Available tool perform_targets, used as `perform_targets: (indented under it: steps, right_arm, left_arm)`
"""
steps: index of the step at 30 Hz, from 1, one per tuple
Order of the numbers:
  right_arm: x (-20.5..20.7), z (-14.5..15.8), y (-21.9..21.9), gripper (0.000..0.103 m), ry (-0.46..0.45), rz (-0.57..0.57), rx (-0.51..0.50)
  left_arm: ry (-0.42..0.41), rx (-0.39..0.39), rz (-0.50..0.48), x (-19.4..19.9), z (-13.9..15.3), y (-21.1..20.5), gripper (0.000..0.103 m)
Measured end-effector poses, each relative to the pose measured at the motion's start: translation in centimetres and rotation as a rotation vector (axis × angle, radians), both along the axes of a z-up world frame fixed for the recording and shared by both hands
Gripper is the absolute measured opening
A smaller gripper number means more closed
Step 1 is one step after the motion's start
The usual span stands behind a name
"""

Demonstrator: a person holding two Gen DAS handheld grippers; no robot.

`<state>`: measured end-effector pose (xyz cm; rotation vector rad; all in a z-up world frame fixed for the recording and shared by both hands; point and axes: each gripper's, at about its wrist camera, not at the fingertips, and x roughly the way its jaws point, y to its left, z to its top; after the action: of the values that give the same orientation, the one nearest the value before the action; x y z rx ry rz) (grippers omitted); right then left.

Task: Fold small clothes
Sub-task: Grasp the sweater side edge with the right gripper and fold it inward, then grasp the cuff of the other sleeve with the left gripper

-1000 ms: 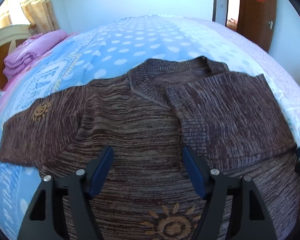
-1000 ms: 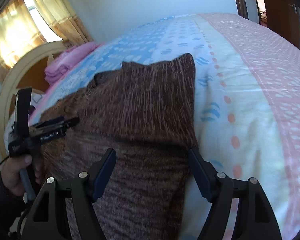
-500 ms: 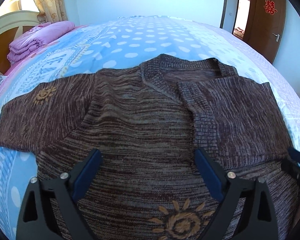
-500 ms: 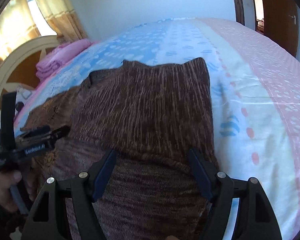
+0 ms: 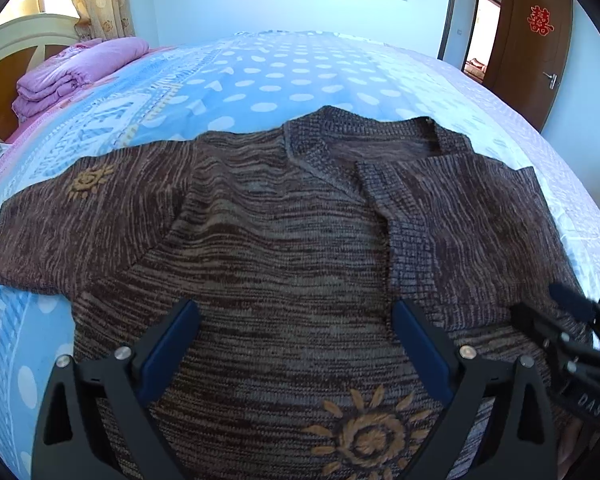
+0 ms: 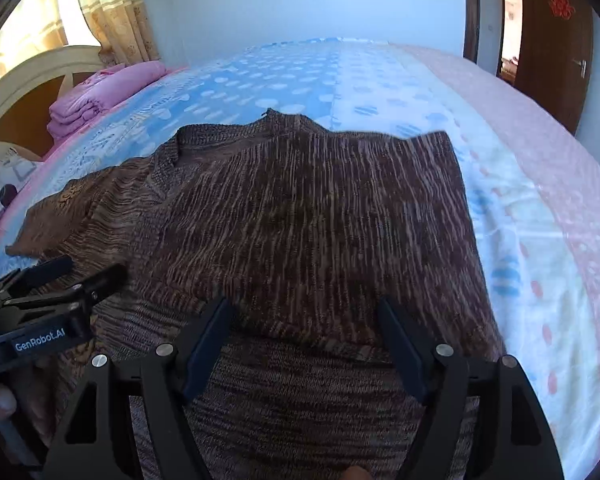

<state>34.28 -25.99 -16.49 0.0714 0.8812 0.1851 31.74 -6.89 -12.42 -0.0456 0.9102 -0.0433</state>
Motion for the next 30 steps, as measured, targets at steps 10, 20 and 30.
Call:
perform_targets:
  steps: [10,20,30]
  right_arm:
    - [-1.3,-0.1,0.1,0.077,-0.047,0.002,-0.022]
    - [-1.6,-0.1,0.0,0.078,-0.063,-0.003,-0.021]
    - [-1.9,0.0,-0.2,0.078,-0.078,-0.007,-0.004]
  left_arm:
    - [-0.079,0.086,-0.012,-4.7,2.4,4.3,0.100]
    - [-0.065,0.112,0.184,-5.5,2.5,15.9,0.100]
    - [-0.020,-0.142,0.504,-4.0,0.6,28.4,0.097]
